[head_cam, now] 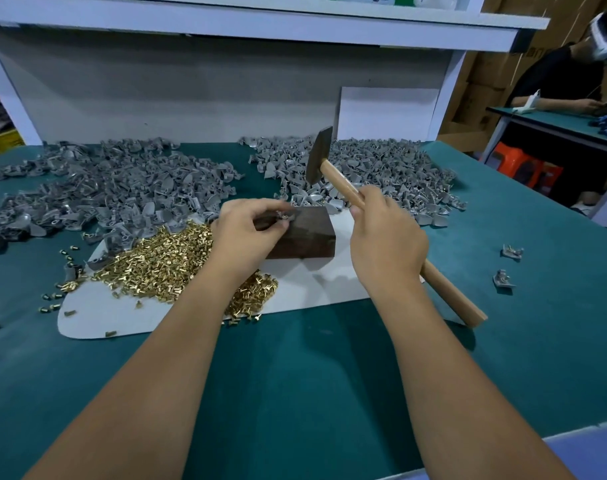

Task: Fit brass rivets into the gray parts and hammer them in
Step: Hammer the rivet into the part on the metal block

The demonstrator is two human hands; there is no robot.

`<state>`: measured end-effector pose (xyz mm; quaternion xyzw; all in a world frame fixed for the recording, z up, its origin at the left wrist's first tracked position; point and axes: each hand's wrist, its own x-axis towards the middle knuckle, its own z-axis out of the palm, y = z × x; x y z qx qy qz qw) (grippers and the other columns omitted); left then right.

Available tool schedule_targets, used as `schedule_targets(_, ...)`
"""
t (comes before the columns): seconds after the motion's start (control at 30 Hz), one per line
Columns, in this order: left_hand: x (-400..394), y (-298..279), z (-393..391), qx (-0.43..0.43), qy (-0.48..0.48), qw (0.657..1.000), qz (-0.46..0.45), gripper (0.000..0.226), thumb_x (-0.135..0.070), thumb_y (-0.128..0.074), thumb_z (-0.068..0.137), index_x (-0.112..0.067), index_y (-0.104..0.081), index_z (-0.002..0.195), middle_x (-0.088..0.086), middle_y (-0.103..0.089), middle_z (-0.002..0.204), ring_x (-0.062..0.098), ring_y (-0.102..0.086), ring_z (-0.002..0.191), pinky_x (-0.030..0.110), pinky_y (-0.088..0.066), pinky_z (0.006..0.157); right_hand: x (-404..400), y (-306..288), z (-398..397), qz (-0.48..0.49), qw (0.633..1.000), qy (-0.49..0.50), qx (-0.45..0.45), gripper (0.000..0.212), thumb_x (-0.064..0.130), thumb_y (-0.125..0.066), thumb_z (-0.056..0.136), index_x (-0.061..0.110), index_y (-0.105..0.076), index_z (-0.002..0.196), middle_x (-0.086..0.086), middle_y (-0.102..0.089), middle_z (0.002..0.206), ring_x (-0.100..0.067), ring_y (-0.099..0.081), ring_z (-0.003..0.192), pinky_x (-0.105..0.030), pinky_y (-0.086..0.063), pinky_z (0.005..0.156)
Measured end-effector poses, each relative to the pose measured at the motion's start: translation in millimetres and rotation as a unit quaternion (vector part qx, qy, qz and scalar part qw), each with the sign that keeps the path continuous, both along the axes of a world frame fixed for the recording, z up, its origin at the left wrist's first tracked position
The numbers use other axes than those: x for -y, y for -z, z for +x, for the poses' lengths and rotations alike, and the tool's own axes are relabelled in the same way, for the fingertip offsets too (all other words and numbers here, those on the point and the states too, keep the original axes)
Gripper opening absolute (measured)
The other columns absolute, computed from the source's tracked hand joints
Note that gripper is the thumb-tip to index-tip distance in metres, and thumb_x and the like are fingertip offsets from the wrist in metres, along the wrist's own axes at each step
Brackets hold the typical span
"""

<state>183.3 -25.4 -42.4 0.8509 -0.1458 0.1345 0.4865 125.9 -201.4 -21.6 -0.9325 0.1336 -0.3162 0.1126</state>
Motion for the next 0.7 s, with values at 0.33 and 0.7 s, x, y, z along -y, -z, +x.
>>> schedule_targets(0.33,1.0,-0.2,0.4,0.021,-0.102,0.994,0.033,0.012,-0.032,-0.071,0.089,-0.024,-0.078,0.095,-0.005,-0.071,0.105,0.026,-0.055,0.118,0.048,-0.040,0.104,2.9,-9.5,-13.2,0.036,0.998,-0.055,0.013,0.029,0.032,-0.049,0.097,0.035,-0.053,0.125,0.000,-0.065,0.090,-0.027,-0.053,0.074,-0.031,-0.030,0.058)
schedule_targets(0.7,8.8,5.9,-1.0,0.034,-0.150,0.988,0.011,0.010,-0.033,-0.071,0.088,-0.028,-0.079,0.088,-0.016,-0.069,0.093,0.016,-0.061,0.106,0.042,-0.043,0.098,-8.1,-34.2,-24.7,0.000,0.999,-0.052,0.007,0.041,0.035,-0.049,0.096,0.050,-0.045,0.134,0.001,-0.068,0.094,-0.027,-0.062,0.082,-0.030,-0.034,0.059)
